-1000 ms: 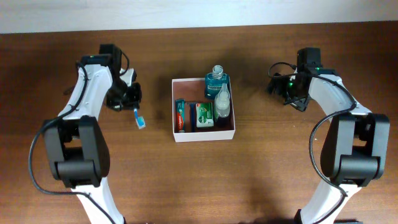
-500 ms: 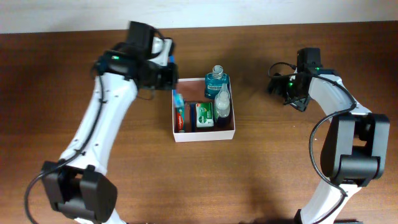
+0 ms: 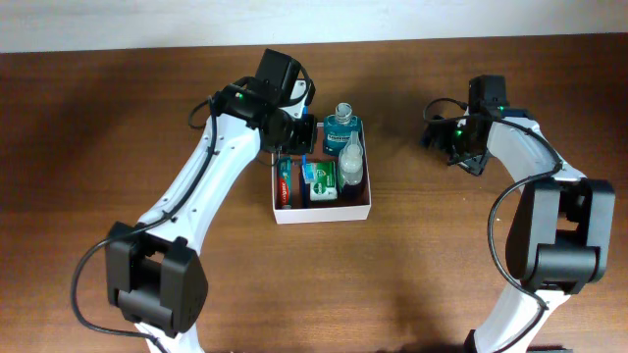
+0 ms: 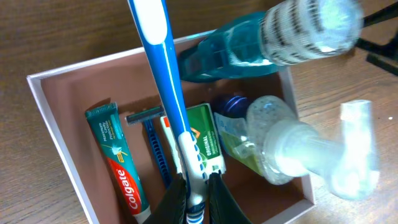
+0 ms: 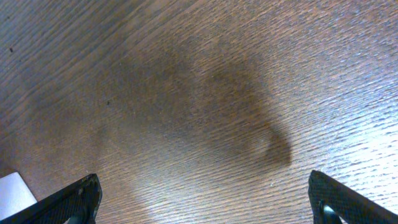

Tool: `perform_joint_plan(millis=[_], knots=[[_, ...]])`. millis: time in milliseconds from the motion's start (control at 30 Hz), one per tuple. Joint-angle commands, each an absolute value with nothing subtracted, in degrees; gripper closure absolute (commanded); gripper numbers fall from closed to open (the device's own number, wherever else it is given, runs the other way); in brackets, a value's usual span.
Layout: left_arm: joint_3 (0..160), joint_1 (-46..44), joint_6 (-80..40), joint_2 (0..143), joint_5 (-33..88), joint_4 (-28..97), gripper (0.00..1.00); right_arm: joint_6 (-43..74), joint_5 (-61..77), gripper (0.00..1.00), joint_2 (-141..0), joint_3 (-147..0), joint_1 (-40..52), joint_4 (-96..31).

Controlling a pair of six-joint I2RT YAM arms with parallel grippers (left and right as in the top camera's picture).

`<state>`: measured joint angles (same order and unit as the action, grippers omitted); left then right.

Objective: Pack container
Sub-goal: 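Lower the toothbrush into the box's left side and release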

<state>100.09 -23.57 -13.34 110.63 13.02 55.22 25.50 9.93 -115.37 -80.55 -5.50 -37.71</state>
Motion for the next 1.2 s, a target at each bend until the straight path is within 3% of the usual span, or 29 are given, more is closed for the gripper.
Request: perform_joint_plan(millis=[0, 33, 67, 100, 167, 467, 767, 867, 933, 1167], knots=[[100.2, -23.6, -14.1, 112.8, 12.2, 55.8, 0.98, 25.3, 9.4, 0.01, -115.8, -80.4, -5.7, -37.7], [100.2, -23.6, -14.1, 112.9, 12.2, 56.0, 0.95, 25.3, 9.4, 0.01, -115.8, -80.4, -5.7, -37.7], [100.2, -23.6, -14.1, 112.9, 12.2, 56.2, 0.70, 25.3, 9.4, 0.01, -115.8, -80.4, -5.7, -37.7], [100.2, -23.6, -14.1, 112.9, 12.2, 56.2, 0.53, 25.3, 9.4, 0.01, -115.8, -80.4, -5.7, -37.7], [100.2, -23.6, -14.1, 112.9, 12.2, 56.2, 0.34, 25.3, 9.4, 0.01, -115.8, -80.4, -5.7, -37.7], [101.6, -21.0, -14.1, 110.4, 12.2, 56.4, 0.30, 25.3, 9.4, 0.01, -115.8, -80.4, -5.7, -37.7], [101.5, -7.8, -14.1, 106.8, 12.0, 59.2, 0.25, 25.3, 9.4, 0.02, -115.8, -80.4, -5.7, -37.7], [101.1, -4.0, -14.0, 106.9, 11.9, 60.8, 0.16, 25.3, 9.4, 0.01, -115.8, -80.4, -5.7, -37.7], [101.1, -1.9, -14.1, 106.9, 10.3, 61.8, 0.01, 25.3, 9.4, 0.01, -115.8, -80.4, -5.7, -37.7], [101.1, 1.7, -14.1, 106.9, 5.0, 62.0, 0.01, 25.3, 9.4, 0.02, -115.8, -80.4, -5.7, -37.7]])
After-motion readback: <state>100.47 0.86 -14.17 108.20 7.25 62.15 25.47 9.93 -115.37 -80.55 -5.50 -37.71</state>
